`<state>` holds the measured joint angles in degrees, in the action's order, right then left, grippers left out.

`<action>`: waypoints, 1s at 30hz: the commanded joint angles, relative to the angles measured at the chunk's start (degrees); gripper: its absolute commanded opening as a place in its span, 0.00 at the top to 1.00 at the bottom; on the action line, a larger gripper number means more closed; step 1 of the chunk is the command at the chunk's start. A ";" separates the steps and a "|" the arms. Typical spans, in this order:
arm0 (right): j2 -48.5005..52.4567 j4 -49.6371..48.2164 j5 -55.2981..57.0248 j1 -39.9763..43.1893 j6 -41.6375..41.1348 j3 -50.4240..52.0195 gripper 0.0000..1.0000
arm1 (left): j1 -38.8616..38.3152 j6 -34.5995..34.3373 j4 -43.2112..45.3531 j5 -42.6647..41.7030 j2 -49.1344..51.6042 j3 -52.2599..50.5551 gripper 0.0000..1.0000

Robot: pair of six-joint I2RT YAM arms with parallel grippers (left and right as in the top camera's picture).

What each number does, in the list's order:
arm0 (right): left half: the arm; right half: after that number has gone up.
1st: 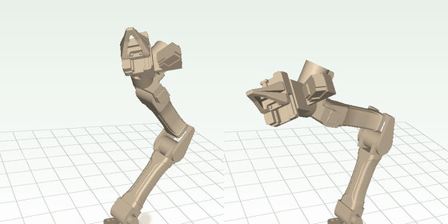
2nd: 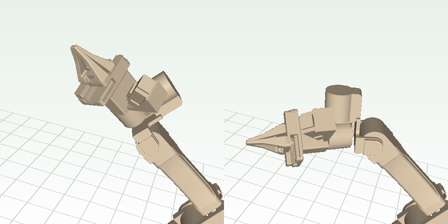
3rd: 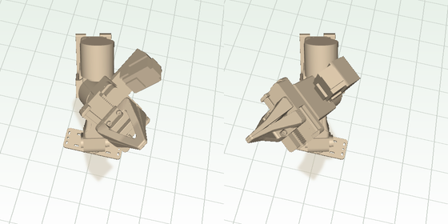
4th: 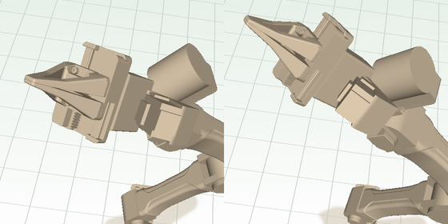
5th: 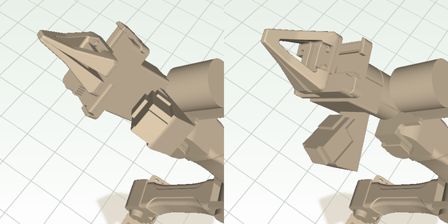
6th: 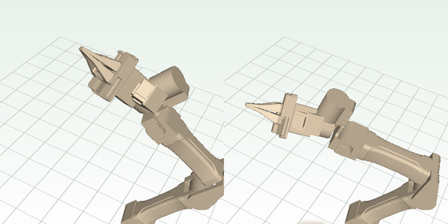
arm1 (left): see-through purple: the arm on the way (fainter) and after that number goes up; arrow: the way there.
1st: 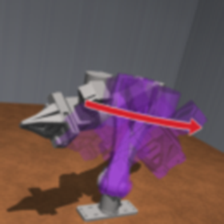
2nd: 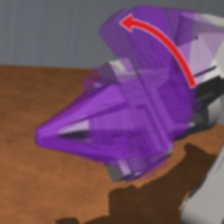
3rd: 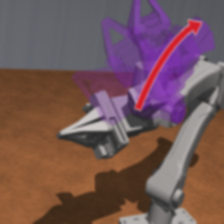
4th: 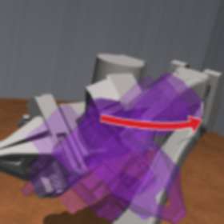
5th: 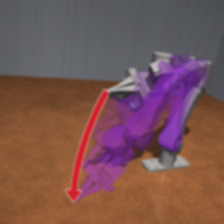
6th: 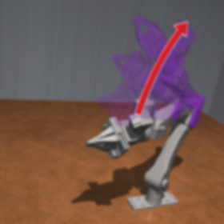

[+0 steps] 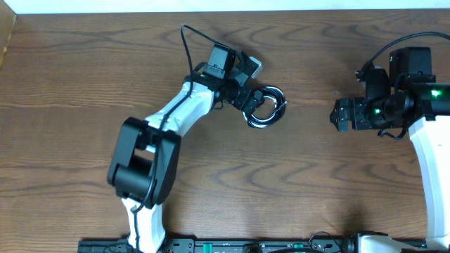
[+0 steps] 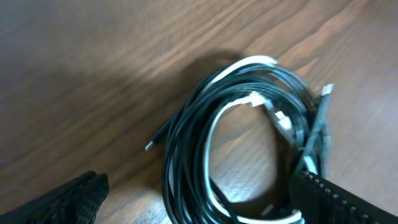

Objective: Untangle cables
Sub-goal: 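Lower the left gripper onto the coil's left edge and grasp it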

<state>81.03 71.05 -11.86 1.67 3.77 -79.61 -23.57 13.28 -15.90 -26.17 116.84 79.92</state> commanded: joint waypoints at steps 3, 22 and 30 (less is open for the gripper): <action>-1.99 0.85 -0.55 -0.28 -0.46 0.24 0.01 | 0.09 -3.34 0.15 3.74 2.51 0.92 0.03; -2.03 1.84 -0.55 -0.28 -0.48 0.24 0.01 | 0.07 -5.29 -0.26 3.72 2.64 0.92 0.42; -2.03 1.84 -0.55 -0.28 -0.48 0.24 0.01 | 0.07 -5.29 -0.04 3.72 2.80 0.92 0.46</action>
<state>79.96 72.79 -12.01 1.67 3.75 -79.59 -23.57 8.54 -16.08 -22.76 119.20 79.92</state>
